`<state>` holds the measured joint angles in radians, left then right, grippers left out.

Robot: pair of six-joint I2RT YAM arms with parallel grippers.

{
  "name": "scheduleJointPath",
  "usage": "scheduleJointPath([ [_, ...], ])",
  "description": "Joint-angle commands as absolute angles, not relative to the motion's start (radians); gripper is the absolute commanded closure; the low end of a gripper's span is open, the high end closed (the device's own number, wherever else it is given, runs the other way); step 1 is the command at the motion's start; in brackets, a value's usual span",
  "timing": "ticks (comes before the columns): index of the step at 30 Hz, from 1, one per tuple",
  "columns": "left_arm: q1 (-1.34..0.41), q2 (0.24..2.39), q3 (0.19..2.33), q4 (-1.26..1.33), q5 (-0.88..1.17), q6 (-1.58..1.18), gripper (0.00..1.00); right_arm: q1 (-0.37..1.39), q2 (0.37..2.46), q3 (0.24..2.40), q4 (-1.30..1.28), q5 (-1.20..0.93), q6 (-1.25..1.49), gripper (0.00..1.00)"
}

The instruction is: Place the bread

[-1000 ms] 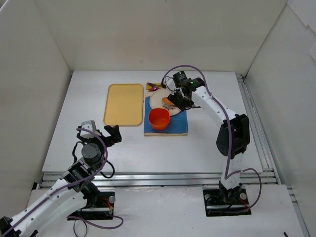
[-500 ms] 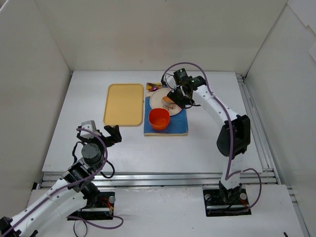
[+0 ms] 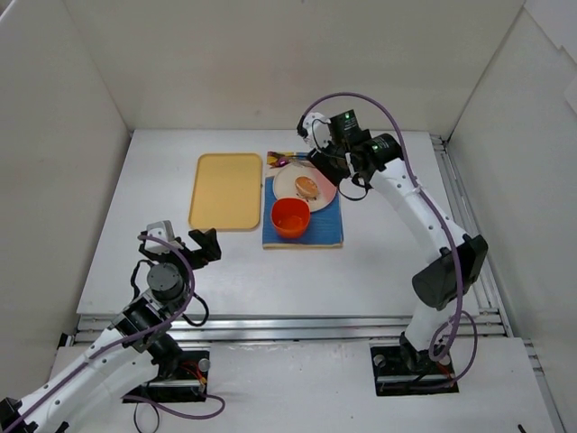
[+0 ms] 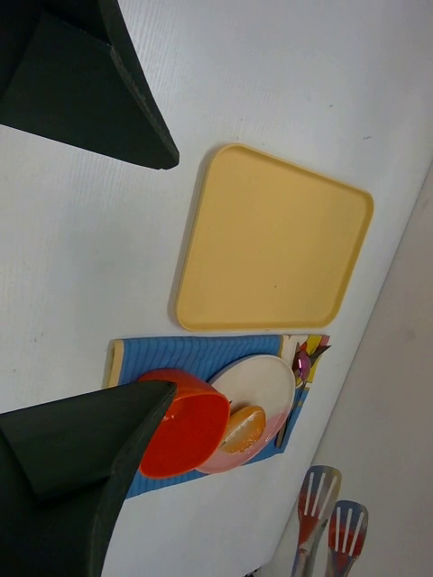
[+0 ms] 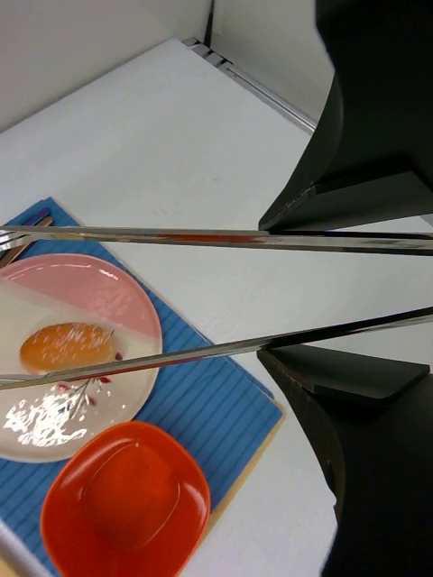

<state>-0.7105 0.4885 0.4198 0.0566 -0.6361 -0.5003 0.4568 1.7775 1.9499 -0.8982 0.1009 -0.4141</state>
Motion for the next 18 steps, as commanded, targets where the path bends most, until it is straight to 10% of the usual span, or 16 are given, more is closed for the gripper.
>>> scheduleJointPath([
  [1,-0.703,0.483,0.457,0.103,-0.652,-0.499,0.01,0.504,1.689,1.974,-0.873,0.028,-0.414,0.54],
  [18,-0.712,0.416,0.442,0.084,-0.680,-0.511,0.01,0.831,1.456,1.563,-0.698,-0.152,-0.371,0.53],
])
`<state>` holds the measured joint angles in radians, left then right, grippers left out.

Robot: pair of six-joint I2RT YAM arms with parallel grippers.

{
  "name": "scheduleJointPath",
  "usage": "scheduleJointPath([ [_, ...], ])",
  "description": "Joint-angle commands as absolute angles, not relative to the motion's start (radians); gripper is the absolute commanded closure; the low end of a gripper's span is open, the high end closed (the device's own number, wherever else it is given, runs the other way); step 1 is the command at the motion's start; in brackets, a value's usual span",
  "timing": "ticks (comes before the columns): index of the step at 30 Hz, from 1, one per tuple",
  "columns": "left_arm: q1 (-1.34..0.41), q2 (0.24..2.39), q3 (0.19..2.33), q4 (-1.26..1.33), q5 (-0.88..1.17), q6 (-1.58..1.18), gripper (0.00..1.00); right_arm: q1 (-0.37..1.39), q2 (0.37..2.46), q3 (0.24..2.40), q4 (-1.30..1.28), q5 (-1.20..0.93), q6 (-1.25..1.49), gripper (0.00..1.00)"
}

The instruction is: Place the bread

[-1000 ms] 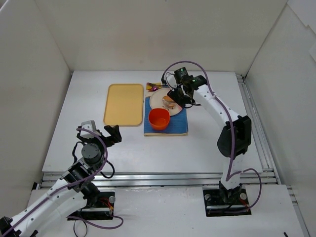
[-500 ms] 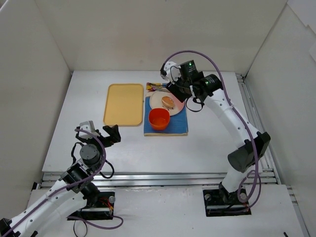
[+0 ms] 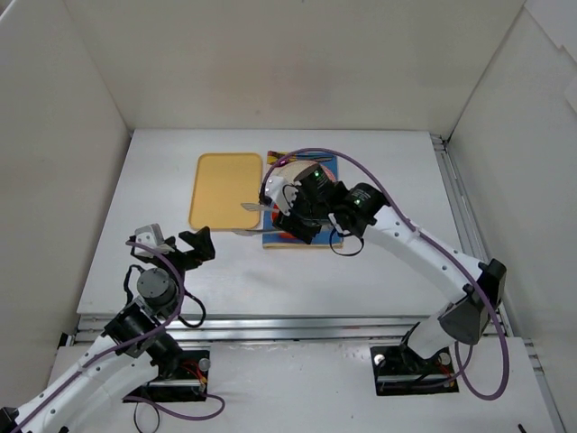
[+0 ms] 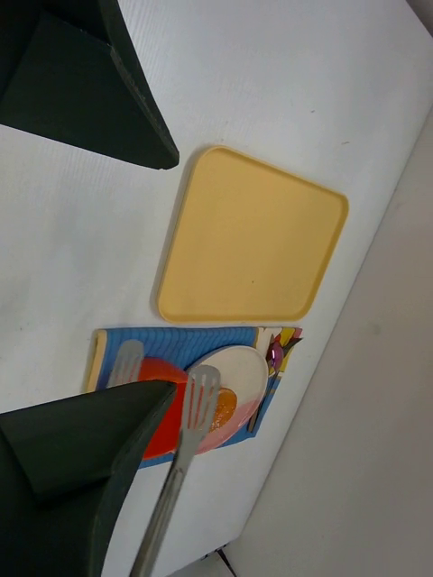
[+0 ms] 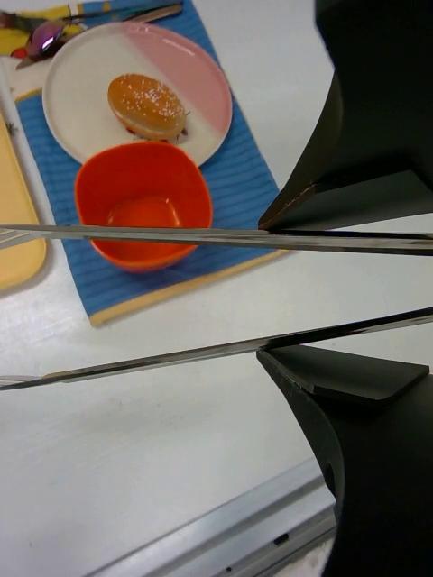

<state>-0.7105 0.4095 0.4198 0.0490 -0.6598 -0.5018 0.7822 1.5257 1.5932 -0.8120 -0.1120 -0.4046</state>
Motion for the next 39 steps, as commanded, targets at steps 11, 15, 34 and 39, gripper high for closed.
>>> scheduleJointPath([
  [11,-0.712,0.425,0.445,0.089,-0.680,-0.508,0.00,0.917,1.557,1.396,-0.552,-0.141,-0.347,0.52],
  [15,-0.712,0.428,0.443,0.090,-0.681,-0.508,0.01,0.917,1.606,1.370,-0.511,-0.160,-0.353,0.52],
  [34,-0.712,0.443,0.445,0.098,-0.686,-0.505,0.01,0.867,1.894,1.417,-0.456,-0.268,-0.426,0.47],
  [39,-0.712,0.443,0.443,0.097,-0.686,-0.503,0.01,0.870,1.927,1.424,-0.456,-0.253,-0.433,0.46],
])
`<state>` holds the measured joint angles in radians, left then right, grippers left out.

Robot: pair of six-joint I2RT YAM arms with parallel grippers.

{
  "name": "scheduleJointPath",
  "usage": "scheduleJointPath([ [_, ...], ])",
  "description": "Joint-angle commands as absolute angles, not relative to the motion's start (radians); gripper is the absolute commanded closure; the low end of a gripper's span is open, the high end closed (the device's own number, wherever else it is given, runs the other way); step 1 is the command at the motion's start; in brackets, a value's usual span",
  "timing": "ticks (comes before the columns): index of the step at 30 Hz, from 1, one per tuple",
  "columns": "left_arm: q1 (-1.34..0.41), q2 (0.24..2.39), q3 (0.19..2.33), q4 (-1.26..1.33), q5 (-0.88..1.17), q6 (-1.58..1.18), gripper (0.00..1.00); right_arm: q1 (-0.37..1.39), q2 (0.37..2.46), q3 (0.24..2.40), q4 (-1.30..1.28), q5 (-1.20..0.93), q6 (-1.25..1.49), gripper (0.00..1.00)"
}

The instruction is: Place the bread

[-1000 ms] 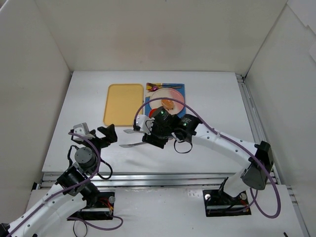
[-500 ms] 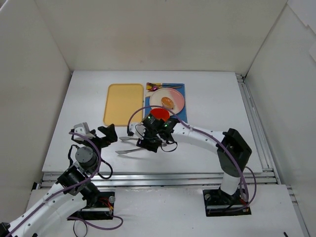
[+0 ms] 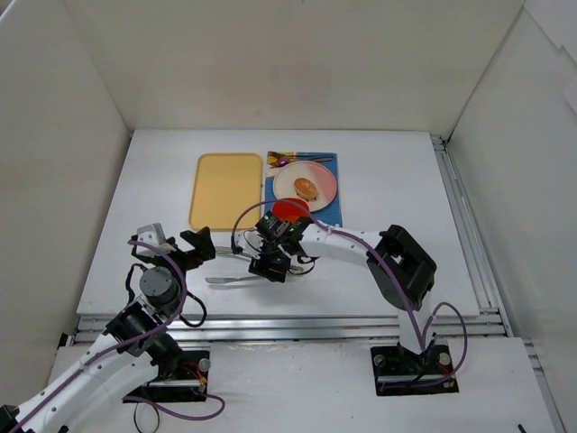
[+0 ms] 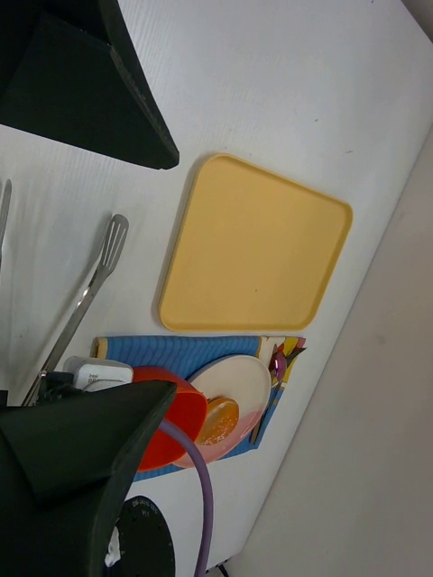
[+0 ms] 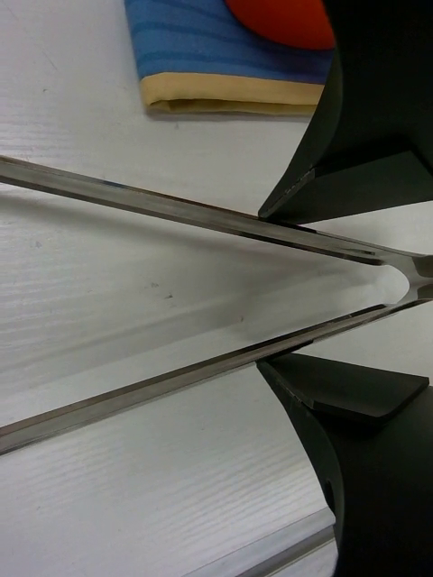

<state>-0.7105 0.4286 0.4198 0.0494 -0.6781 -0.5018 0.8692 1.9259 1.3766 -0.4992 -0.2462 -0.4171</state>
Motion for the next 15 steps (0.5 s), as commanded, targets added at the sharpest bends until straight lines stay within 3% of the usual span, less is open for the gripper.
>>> scheduleJointPath([
  [1,-0.712,0.445,0.445,0.098,-0.684,-0.503,0.01,0.873,1.933,1.422,-0.456,-0.236,-0.431,0.46],
  [9,-0.712,0.430,0.440,0.097,-0.687,-0.506,0.01,0.877,1.963,1.425,-0.457,-0.224,-0.434,0.44],
  [15,-0.712,0.434,0.442,0.095,-0.683,-0.508,0.01,0.881,1.959,1.424,-0.456,-0.184,-0.428,0.30],
])
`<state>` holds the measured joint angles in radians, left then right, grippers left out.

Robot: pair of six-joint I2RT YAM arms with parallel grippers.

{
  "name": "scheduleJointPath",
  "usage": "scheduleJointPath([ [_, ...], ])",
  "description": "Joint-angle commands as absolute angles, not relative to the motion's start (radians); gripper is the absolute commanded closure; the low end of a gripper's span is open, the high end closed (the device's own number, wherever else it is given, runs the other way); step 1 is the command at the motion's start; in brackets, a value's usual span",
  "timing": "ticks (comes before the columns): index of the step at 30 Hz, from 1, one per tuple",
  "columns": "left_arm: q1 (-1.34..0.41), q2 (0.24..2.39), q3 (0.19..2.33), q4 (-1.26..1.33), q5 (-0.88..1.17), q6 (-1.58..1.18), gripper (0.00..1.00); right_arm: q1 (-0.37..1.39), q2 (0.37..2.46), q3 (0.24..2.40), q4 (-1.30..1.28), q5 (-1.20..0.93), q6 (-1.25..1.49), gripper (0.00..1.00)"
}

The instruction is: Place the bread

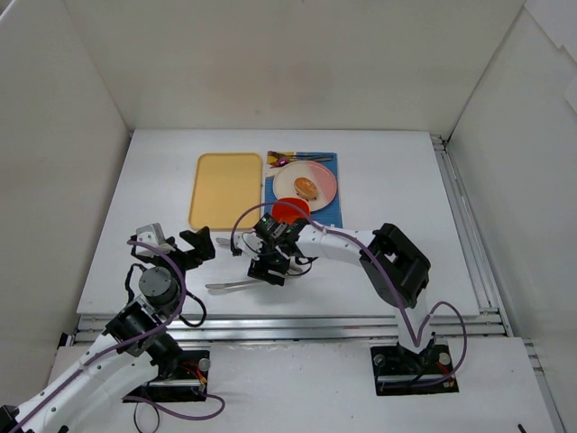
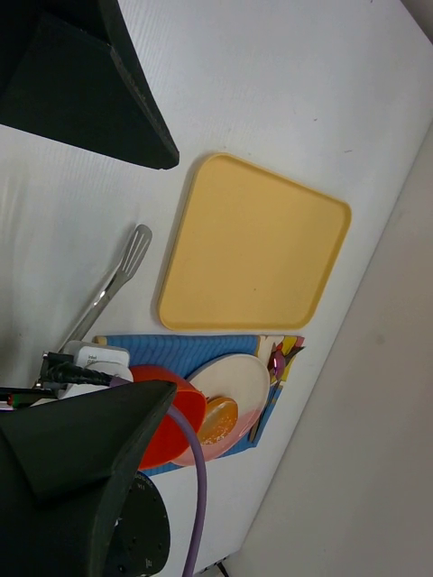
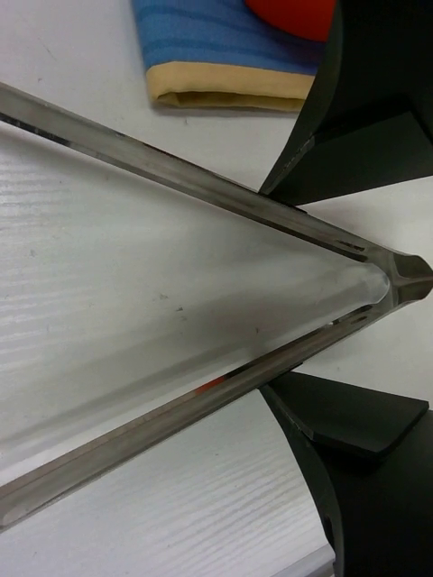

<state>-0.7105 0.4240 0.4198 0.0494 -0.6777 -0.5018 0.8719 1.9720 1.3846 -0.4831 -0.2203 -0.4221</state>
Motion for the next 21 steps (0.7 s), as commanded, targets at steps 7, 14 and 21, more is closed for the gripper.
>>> scheduleJointPath([
  [7,-0.712,0.428,0.439,0.095,-0.683,-0.509,0.01,0.900,1.921,1.425,-0.459,-0.137,-0.426,0.18],
  [14,-0.712,0.433,0.439,0.097,-0.684,-0.508,0.00,0.930,1.864,1.424,-0.460,-0.084,-0.425,0.04],
  [21,-0.712,0.437,0.440,0.100,-0.683,-0.506,0.01,0.933,1.815,1.411,-0.462,-0.034,-0.428,0.02],
])
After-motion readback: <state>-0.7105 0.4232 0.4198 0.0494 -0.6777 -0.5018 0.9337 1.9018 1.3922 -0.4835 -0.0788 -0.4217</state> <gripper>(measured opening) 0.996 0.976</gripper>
